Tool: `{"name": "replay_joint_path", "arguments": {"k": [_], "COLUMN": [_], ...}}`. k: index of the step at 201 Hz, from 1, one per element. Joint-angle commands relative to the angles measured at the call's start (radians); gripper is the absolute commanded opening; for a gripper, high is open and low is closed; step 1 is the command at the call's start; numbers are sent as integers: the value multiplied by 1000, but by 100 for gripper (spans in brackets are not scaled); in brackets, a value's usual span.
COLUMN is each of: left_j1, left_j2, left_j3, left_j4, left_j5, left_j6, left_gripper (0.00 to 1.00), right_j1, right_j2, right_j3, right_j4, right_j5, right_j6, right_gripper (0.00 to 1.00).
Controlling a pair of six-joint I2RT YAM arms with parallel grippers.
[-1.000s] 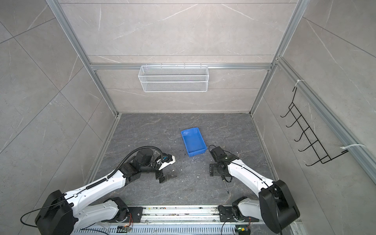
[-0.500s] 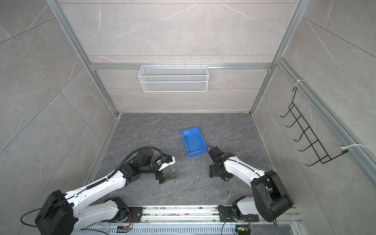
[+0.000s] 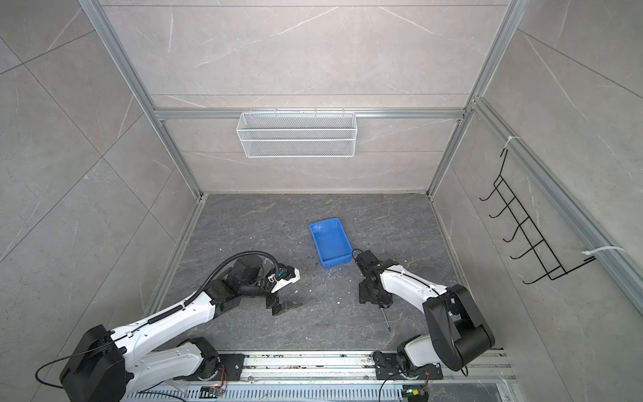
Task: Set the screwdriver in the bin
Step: 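Move the right gripper over the yellow-handled screwdriver while the left arm reaches forward, then lower the right gripper and close it on the screwdriver handle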
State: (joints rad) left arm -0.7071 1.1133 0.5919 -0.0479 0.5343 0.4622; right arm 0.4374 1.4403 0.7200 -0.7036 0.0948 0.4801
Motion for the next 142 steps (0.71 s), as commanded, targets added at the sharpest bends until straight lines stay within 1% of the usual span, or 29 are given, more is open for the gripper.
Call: {"name": "replay_joint_path", "arguments": {"k": [1, 26, 44, 55, 86, 91, 142], "left_j1": [-5, -6, -6, -6, -6, -7, -6], "left_j2": [-17, -17, -17, -15, -13, -12, -20], "left_j3": [-6, -4, -4, -4, -3, -3, -4], "left_j4": [19, 19, 18, 17, 19, 17, 27], "left_j5": [36, 36, 36, 35, 38, 37, 33], "left_j6": [18, 18, 18, 19, 20, 20, 12], "left_gripper": [100, 100, 100, 100, 100, 100, 100], "right_j1": [-7, -7, -6, -6, -6, -6, -6], "right_j2": [24, 29, 20, 16, 0, -3, -46], "right_j3": [12, 11, 6, 7, 7, 8, 26], "right_j4": [-12, -16, -7, -7, -3, -2, 2], "right_j5": [5, 6, -4, -4, -5, -4, 16], "right_j6": [17, 17, 15, 13, 9, 8, -10], "right_gripper": [58, 45, 29, 21, 1, 0, 0]}}
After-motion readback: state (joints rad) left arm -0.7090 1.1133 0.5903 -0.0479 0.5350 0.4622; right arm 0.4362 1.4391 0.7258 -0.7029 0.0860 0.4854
